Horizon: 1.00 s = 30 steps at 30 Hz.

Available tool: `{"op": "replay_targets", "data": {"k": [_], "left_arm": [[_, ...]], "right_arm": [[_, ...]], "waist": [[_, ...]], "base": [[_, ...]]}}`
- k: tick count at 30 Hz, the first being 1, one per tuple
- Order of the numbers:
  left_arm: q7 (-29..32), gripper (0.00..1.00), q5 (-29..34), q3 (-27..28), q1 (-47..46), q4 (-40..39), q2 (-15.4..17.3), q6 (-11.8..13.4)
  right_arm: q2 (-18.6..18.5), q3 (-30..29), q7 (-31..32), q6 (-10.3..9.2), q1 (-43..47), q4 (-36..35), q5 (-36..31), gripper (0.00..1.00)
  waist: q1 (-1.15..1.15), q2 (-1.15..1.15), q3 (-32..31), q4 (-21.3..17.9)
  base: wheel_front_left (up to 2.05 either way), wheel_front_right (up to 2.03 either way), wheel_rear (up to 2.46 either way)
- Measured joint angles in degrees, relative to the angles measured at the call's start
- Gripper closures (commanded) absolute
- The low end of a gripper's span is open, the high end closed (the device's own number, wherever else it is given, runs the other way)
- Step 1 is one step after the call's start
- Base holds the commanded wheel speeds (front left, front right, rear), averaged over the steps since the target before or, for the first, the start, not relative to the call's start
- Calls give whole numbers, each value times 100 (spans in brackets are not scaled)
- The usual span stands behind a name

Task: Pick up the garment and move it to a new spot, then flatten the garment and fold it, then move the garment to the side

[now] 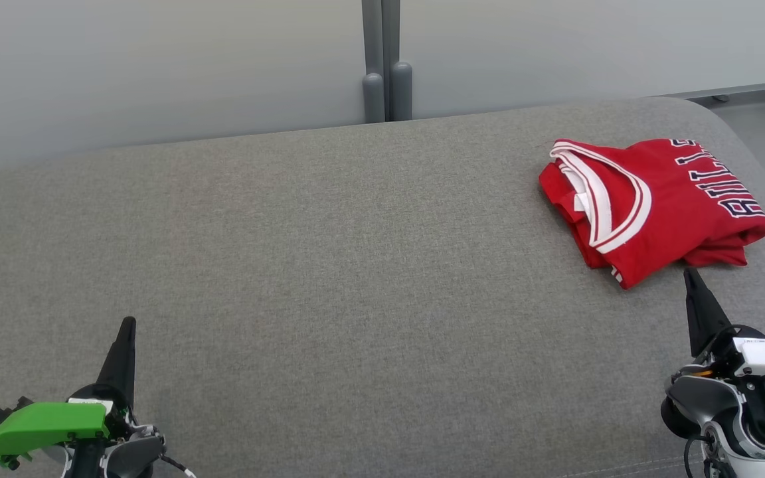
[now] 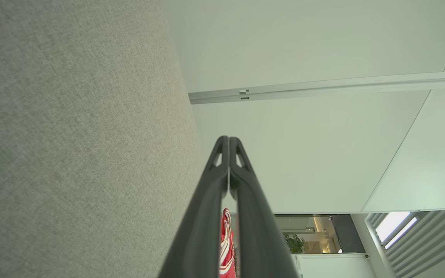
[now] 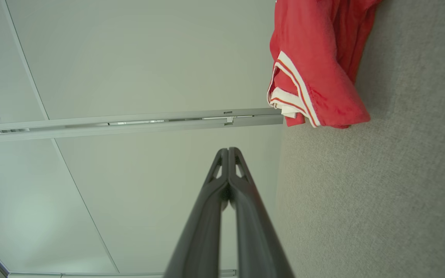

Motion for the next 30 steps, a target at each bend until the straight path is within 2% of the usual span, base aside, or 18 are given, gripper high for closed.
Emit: {"op": "replay_targets", "data": {"k": [30], "left_arm": [[18, 100, 0, 8, 0, -5, -1, 0]], "right_arm": [[15, -15, 7, 0, 0, -3, -8, 100]], "waist": [[0, 0, 0, 0]], "base": [[0, 0, 0]]}}
